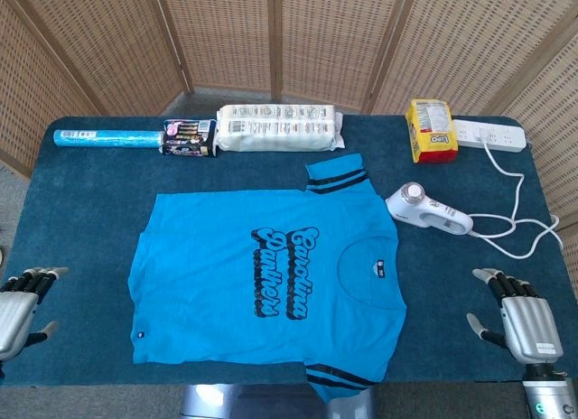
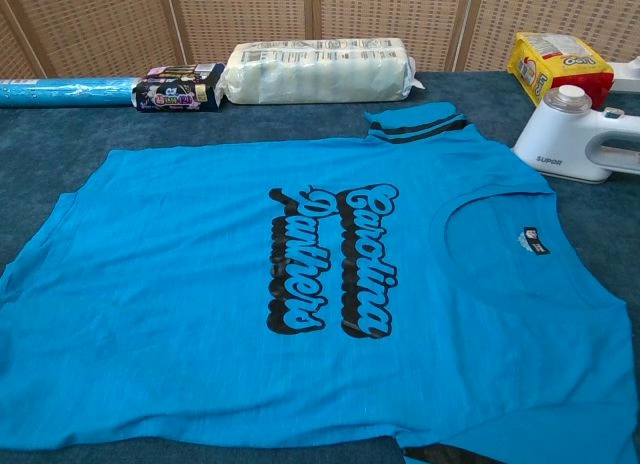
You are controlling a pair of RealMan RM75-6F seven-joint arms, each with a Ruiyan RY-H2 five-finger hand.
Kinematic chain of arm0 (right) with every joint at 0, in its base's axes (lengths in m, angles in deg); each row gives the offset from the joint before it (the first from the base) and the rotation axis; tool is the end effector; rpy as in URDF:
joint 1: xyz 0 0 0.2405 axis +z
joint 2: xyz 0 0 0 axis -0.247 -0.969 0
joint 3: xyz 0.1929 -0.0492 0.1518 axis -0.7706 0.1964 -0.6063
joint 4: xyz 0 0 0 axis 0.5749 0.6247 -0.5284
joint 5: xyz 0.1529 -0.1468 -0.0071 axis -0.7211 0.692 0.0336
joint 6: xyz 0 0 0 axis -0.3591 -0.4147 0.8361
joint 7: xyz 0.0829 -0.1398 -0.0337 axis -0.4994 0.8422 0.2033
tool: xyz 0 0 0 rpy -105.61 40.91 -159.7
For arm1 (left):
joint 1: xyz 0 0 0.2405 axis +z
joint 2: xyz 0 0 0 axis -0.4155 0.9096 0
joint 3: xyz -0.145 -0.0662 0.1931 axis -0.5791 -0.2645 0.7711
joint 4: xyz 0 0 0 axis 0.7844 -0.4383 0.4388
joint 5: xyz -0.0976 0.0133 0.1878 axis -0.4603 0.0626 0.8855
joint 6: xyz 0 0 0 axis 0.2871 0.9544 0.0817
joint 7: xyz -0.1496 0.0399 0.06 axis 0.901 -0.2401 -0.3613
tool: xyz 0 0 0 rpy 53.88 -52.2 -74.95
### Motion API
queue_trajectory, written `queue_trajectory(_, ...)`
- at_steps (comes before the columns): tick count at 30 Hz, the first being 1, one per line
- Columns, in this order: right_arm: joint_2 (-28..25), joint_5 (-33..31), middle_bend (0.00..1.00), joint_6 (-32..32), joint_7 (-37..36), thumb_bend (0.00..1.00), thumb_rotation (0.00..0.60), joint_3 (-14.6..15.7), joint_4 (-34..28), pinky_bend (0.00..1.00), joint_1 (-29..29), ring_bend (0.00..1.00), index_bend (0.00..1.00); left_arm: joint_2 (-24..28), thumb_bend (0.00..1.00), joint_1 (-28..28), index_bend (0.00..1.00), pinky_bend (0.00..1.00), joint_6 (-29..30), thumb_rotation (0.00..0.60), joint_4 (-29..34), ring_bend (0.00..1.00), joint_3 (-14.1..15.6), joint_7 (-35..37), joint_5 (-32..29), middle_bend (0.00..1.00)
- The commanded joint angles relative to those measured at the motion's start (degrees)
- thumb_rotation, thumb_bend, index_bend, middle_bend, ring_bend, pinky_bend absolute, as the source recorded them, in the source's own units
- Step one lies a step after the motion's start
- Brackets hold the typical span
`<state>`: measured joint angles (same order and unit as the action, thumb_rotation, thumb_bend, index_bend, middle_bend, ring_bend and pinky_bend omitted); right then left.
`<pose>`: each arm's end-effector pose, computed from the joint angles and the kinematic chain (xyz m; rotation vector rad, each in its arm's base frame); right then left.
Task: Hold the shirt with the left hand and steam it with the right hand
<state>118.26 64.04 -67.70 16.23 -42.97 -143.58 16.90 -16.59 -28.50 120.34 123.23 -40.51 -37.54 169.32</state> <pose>-0.2930 -0.1842 0.1365 1.4224 -0.9049 0.8886 -0.2962 0.1707 0.1482 -1.5837 -0.9257 -0.6681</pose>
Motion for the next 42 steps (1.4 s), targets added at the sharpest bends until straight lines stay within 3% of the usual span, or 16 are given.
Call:
queue_trajectory(1, 0.01, 0.21, 0.26, -0.29, -0.06, 0.32, 0.529, 0.00, -0.17, 0.30, -0.09, 0.31, 0.23, -1.29, 0.19, -0.97, 0.18, 0.29, -2.13, 0.600, -0.24, 0.21, 1.20, -2.36, 1.29, 0.25)
queue_trajectory(11, -0.56, 0.71, 0.26, -1.72, -0.41, 0.32, 0.529, 0.36, -0.47, 0.30, -1.09, 0.31, 0.23, -9.12, 0.19, -3.61, 0.18, 0.29, -6.84, 0.600, -3.41, 0.21, 2.65, -11.39, 4.83, 0.25)
queue_trajectory(19, -0.74, 0.47, 0.26, -2.51, -0.93, 0.32, 0.532, 0.61, -0.15, 0.30, -1.98, 0.31, 0.23, -13.96, 0.19, -6.77, 0.18, 0.29, -12.32, 0.600, -4.79, 0.21, 3.75, -13.20, 6.80, 0.26)
queue_trajectory(28, -1.20, 0.26, 0.26, -3.23, -1.46, 0.32, 0.529, 0.55, 0.11, 0.30, -2.69, 0.31, 0.23, -19.33, 0.19, -9.42, 0.18, 0.29, -15.64, 0.600, -7.54, 0.21, 2.21, -17.18, 4.82, 0.26)
queue_trajectory(34, -1.47, 0.21, 0.26, -3.72, -1.45, 0.32, 0.531, 0.80, 0.09, 0.30, -3.35, 0.31, 0.23, -19.66, 0.19, -10.21, 0.19, 0.29, -15.15, 0.600, -8.82, 0.21, 2.70, -13.54, 5.60, 0.25)
queue_trajectory(42, -1.33, 0.47, 0.26, -3.55, -0.43, 0.32, 0.529, 0.80, -0.59, 0.30, -3.41, 0.31, 0.23, -15.72, 0.19, -9.31, 0.19, 0.29, -11.55, 0.600, -8.72, 0.21, 6.81, -8.95, 10.55, 0.26)
